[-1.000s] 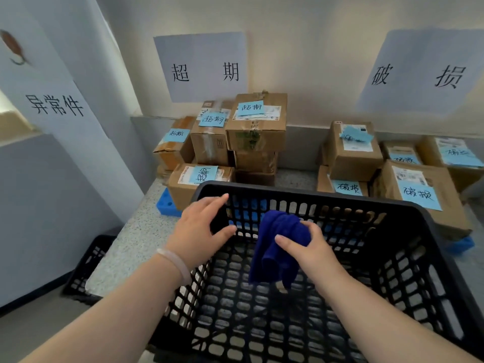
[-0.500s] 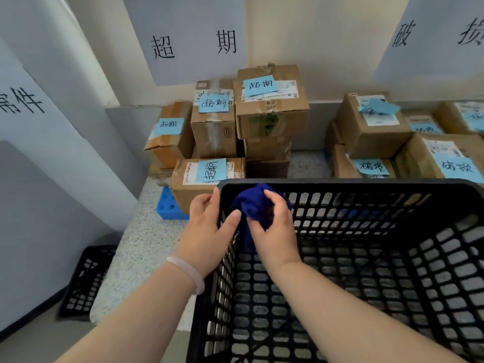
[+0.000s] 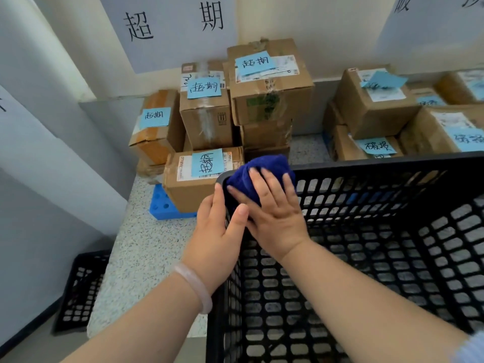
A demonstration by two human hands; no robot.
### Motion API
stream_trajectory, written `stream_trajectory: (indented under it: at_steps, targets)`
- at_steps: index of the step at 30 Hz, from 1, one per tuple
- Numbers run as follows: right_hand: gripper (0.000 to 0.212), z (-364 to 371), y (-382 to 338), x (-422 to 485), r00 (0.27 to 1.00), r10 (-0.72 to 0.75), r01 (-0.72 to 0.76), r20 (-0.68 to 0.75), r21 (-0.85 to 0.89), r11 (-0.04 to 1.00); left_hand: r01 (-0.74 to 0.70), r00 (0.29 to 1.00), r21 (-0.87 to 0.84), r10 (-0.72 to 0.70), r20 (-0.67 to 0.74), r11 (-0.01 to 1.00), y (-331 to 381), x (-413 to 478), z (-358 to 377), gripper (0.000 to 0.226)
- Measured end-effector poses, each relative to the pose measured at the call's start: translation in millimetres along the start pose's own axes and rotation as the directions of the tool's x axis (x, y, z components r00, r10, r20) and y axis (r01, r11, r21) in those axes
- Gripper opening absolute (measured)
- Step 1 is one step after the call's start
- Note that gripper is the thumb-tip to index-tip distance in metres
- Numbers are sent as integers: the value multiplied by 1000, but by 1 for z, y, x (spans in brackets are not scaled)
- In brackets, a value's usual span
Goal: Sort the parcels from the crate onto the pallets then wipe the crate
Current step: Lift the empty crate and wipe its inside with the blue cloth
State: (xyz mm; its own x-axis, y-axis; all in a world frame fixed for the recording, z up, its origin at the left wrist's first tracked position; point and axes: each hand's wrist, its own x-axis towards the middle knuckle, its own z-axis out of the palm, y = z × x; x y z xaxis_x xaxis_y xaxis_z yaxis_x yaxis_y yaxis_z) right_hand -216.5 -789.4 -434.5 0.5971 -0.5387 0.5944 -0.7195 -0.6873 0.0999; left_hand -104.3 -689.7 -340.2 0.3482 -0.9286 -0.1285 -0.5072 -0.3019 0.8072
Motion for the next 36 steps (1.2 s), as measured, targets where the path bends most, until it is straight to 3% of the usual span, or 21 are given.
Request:
stream_trajectory:
  at_steps: [3, 6, 9, 14, 18, 20, 21, 23, 24, 25, 28, 32, 36]
  targets:
    - [46, 4, 22, 5, 984, -126, 121, -128, -44, 992, 24, 1000, 50, -24, -2, 998, -3, -1, 0, 80]
    - [41, 0, 44, 8, 960, -213, 209, -179, -46, 977, 32, 999, 43, -33, 7, 999, -4, -2, -2, 95]
    - [34, -6, 68, 4, 958, -211, 202, -194, -64, 977, 24, 1000, 49, -24, -2, 998, -4, 0, -1, 94]
    - [37, -23, 123, -33, 992, -47, 29, -120, -145, 989, 19, 1000, 47, -20, 6, 999, -6, -2, -2, 91]
    - [41, -45, 171, -67, 959, 263, -277, -103, -151, 949, 22, 1000, 24, -21, -20, 999, -7, -2, -2, 87]
    - [47, -53, 182, -81, 861, 497, -507, -108, -122, 853, 5, 1000, 6, -5, -28, 1000, -6, -2, -2, 85]
    - [53, -56, 185, -84, 765, 638, -644, -92, -72, 762, -3, 999, -1, 3, -35, 1000, -6, -1, -1, 84]
    - [69, -59, 192, -86, 437, 899, -892, -26, 120, 437, -25, 999, -6, 24, -47, 1000, -7, 0, 0, 82]
    - [75, -61, 194, -85, 272, 962, -933, 24, 253, 257, -33, 998, 3, 34, -44, 999, -8, 1, 1, 82]
    - [78, -59, 197, -84, 169, 981, -910, 91, 397, 120, -41, 998, 25, 42, -37, 999, -10, 2, 1, 87]
    - [78, -50, 197, -78, 70, 981, -727, 181, 682, -75, -34, 999, 112, 36, -18, 993, -14, 6, 2, 109]
    - [69, -37, 182, -62, -79, 984, -724, 160, 670, -167, -40, 999, 168, 45, -21, 985, -15, 12, 5, 107]
    - [53, -35, 159, -50, -157, 974, -741, 161, 633, -224, -36, 999, 133, 40, -32, 991, -7, 8, 10, 114]
